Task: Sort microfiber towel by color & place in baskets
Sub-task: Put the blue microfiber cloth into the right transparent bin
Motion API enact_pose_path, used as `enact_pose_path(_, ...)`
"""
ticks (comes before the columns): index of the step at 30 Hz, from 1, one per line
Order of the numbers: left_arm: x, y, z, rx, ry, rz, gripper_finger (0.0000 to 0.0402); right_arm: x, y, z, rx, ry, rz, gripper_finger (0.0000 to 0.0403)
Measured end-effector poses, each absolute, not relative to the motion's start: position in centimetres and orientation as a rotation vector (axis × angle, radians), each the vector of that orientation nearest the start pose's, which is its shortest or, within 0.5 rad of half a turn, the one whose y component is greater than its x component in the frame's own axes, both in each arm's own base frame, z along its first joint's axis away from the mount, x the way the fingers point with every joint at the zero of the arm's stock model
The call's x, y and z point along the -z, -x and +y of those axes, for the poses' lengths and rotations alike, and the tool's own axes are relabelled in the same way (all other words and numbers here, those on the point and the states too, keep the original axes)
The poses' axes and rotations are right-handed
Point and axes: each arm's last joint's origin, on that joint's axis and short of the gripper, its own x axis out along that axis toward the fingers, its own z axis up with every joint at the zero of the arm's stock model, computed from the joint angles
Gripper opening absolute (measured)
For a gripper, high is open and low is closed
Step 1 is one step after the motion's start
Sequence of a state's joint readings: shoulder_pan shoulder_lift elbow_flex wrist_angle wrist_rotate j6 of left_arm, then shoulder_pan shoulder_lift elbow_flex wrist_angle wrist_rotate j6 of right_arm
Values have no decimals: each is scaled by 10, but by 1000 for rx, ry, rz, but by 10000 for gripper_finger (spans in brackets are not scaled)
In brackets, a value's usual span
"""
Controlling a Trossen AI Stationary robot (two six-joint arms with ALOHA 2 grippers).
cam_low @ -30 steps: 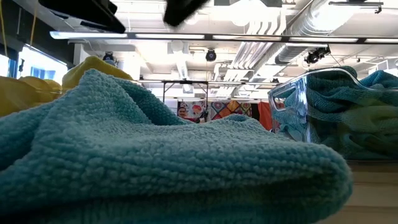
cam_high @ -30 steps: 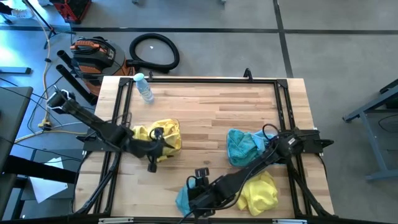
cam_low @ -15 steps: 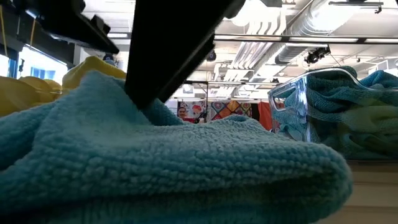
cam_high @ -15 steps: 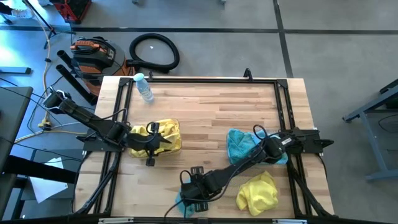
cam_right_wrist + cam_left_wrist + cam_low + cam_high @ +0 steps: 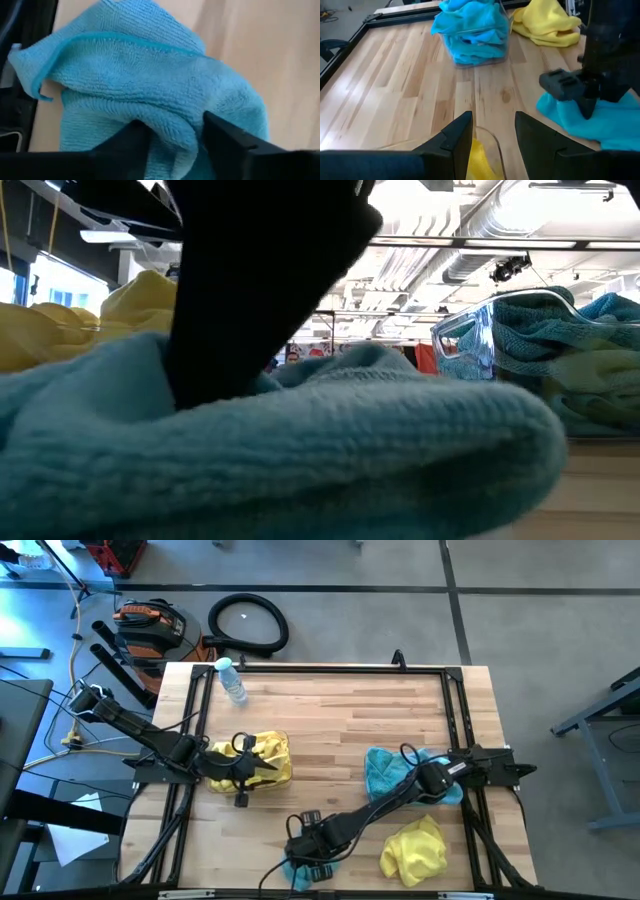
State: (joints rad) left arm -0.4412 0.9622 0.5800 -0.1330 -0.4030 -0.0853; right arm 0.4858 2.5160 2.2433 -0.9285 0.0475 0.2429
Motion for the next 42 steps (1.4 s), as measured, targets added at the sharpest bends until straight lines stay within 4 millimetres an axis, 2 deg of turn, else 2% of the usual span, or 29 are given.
enact_pose_path(5, -238, -187, -76, 18, -125, 467, 138, -158, -461, 243, -264, 86, 1211, 31)
enact_pose_path(6, -238, -187, -76, 18, -125, 467, 138, -160, -460, 242, -256, 88, 1220, 17)
enact_pose_path(10, -238, -187, -76, 16, -116, 466, 138, -180, -451, 239, -121, 112, 1221, 22)
enact_pose_path(13, -238, -187, -76, 14, -109, 466, 138, -205, -441, 234, -19, 140, 1210, 6)
enact_pose_path(19, -238, -187, -76, 14, -109, 465, 138, -260, -414, 228, 111, 210, 1157, 6)
enact_pose_path(26, -239, -187, -76, 14, -106, 460, 138, -321, -362, 206, 351, 311, 1131, 2)
enact_pose_path(33, -240, -187, -76, 14, -103, 453, 138, -386, -316, 195, 369, 233, 923, 1)
enact_pose_path(37, -239, -187, -76, 14, -103, 453, 138, -408, -284, 186, 399, 181, 838, 1)
enact_pose_path(40, -240, -187, -76, 14, -103, 451, 138, -410, -262, 176, 428, 124, 822, 1)
enact_pose_path(42, -240, -188, -76, 14, -102, 449, 138, -405, -245, 166, 450, 97, 841, 1)
